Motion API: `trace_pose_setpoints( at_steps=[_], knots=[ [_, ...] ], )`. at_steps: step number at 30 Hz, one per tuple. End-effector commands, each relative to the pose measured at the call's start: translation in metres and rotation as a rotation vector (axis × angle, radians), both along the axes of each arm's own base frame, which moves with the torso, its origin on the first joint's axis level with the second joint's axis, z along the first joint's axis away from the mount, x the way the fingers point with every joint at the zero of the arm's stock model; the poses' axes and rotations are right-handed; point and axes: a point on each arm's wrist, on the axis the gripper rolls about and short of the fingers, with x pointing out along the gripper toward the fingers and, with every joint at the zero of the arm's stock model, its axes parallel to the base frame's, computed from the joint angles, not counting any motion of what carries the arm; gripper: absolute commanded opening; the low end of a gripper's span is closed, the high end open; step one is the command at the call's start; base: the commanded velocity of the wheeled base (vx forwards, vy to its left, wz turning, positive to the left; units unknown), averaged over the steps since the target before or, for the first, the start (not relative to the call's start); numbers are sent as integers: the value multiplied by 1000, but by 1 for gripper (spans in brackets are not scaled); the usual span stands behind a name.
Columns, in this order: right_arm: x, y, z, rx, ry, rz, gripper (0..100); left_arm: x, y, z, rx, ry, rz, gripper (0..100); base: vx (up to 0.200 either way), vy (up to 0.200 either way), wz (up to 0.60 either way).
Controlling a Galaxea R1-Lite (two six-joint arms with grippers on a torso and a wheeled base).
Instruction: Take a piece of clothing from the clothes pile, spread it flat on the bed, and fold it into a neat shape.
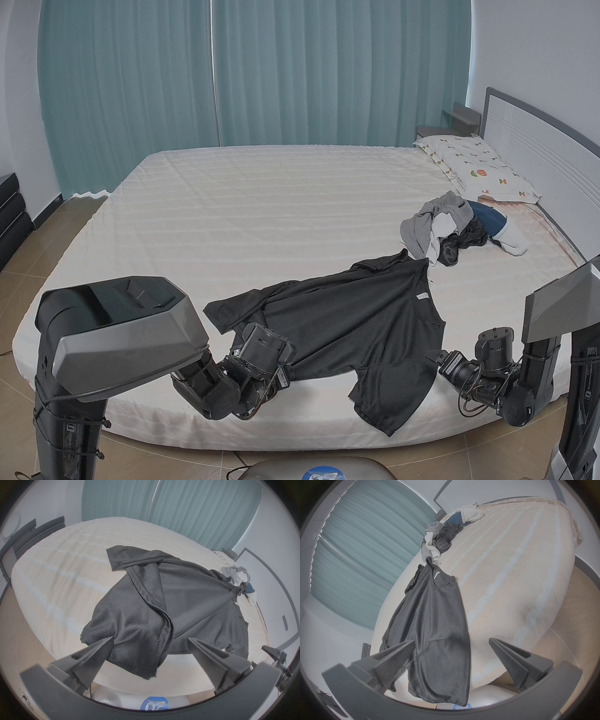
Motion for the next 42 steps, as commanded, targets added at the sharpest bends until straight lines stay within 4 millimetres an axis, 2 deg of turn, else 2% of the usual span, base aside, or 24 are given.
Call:
trace_pose_setpoints(
  at_steps=[1,4,7,14,20,30,37,42],
  knots=[
    [0,0,-1,0,3,1,100,1,4,-3,9,7,11,0,0,0,0],
    [0,0,-1,0,3,-1,100,0,5,-3,13,10,14,0,0,0,0],
    [-1,-1,-1,-3,9,0,100,-1,16,4,7,8,41,0,0,0,0],
    [-2,-1,-2,-4,14,0,100,8,50,26,-64,-13,158,0,0,0,0],
    [-2,0,-5,-5,23,9,100,5,81,43,-237,42,223,0,0,0,0],
    [1,3,-8,-4,22,26,100,11,137,43,-470,131,379,0,0,0,0],
    [1,7,-12,-19,-8,56,100,12,160,41,-506,94,448,0,0,0,0],
    [-3,12,-19,-46,-15,97,100,10,163,37,-506,79,457,0,0,0,0]
  ],
)
